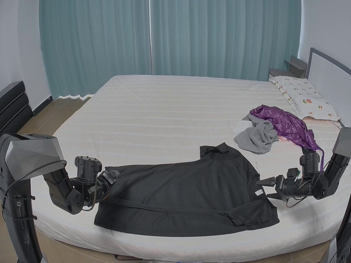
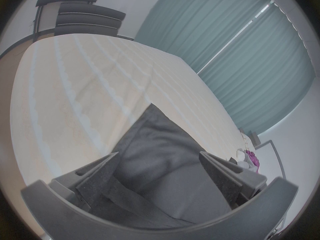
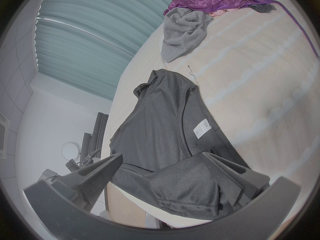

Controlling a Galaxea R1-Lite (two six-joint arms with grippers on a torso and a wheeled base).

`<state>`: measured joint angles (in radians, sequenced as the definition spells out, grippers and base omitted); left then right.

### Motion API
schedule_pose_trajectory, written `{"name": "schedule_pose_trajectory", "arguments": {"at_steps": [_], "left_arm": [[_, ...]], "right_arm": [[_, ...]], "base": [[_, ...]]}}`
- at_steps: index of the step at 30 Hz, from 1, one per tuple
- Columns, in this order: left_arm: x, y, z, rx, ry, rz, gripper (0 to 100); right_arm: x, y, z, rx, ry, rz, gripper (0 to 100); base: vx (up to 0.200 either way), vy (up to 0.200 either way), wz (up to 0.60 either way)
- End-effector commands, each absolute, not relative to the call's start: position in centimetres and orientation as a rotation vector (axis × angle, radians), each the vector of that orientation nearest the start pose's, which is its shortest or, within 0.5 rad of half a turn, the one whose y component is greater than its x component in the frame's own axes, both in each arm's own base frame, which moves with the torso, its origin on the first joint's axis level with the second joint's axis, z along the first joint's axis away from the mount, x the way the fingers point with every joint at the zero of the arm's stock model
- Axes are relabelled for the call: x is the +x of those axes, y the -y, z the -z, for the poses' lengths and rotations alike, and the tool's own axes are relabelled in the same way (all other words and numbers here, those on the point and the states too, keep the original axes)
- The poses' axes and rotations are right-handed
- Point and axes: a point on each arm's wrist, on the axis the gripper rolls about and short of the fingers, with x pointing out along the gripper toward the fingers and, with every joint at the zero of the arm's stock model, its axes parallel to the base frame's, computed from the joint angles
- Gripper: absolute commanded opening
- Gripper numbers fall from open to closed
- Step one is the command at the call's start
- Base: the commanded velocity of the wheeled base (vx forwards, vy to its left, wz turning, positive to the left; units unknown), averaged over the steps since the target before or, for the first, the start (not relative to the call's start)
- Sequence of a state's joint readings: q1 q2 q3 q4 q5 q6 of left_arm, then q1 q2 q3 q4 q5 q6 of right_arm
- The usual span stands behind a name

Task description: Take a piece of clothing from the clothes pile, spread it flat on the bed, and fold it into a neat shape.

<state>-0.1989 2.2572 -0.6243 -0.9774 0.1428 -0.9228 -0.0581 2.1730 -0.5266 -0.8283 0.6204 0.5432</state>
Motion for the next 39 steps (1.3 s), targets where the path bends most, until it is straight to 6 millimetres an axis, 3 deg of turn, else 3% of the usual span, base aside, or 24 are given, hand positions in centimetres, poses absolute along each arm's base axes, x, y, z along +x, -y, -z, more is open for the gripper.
{"name": "schedule_pose_trajectory", "arguments": {"at_steps": [1,8,14,21,33,39], "left_arm": [[33.0,5.6,0.8,-0.794,-0.609,-0.259,100],[31.5,5.1,0.0,-0.806,-0.669,-0.198,100],[30.0,5.0,1.0,-0.692,-0.76,-0.143,100],[30.1,5.1,2.3,-0.626,-0.791,-0.17,100],[29.5,5.6,1.6,-0.6,-0.837,-0.177,100],[30.3,5.7,2.6,-0.596,-0.847,-0.188,100]], "right_arm": [[29.9,0.4,0.5,0.779,-0.92,-0.308,100],[29.9,0.4,0.5,0.778,-0.919,-0.309,100],[29.9,0.4,0.5,0.776,-0.919,-0.308,100],[29.9,0.4,0.5,0.775,-0.92,-0.308,100],[29.9,0.5,0.5,0.775,-0.917,-0.304,100],[29.9,0.5,0.6,0.767,-0.917,-0.296,100]], "base": [[0.0,0.0,0.0],[0.0,0.0,0.0],[0.0,0.0,0.0],[0.0,0.0,0.0],[0.0,0.0,0.0],[0.0,0.0,0.0]]}}
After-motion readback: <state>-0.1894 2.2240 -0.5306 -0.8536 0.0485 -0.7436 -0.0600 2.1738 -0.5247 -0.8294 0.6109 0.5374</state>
